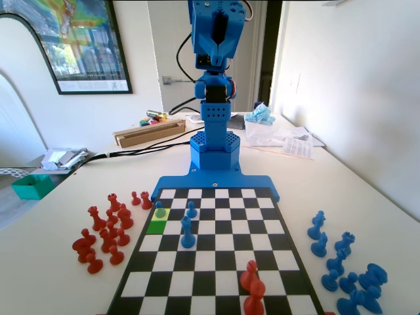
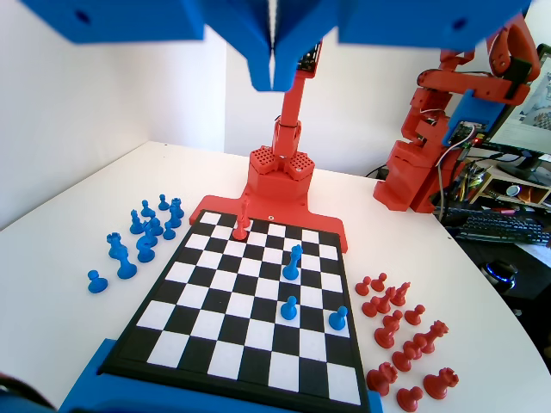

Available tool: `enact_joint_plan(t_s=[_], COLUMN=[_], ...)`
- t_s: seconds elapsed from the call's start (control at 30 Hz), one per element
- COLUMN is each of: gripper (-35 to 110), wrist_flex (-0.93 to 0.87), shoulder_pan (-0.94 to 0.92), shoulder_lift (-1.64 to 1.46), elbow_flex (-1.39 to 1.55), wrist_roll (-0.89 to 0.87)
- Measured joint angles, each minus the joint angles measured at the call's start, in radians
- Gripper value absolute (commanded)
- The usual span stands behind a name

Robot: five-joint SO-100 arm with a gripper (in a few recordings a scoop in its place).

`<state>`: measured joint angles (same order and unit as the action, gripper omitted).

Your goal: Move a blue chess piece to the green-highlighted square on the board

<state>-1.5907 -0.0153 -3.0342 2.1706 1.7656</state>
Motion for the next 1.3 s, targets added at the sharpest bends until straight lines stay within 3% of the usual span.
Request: enact_joint_plan(t_s=[1.3], gripper=[3], wrist_flex=[0.000], shoulder_pan=[0.000], shoulder_lift=[-0.018], elbow_flex=[0.000], wrist_roll=[0.000])
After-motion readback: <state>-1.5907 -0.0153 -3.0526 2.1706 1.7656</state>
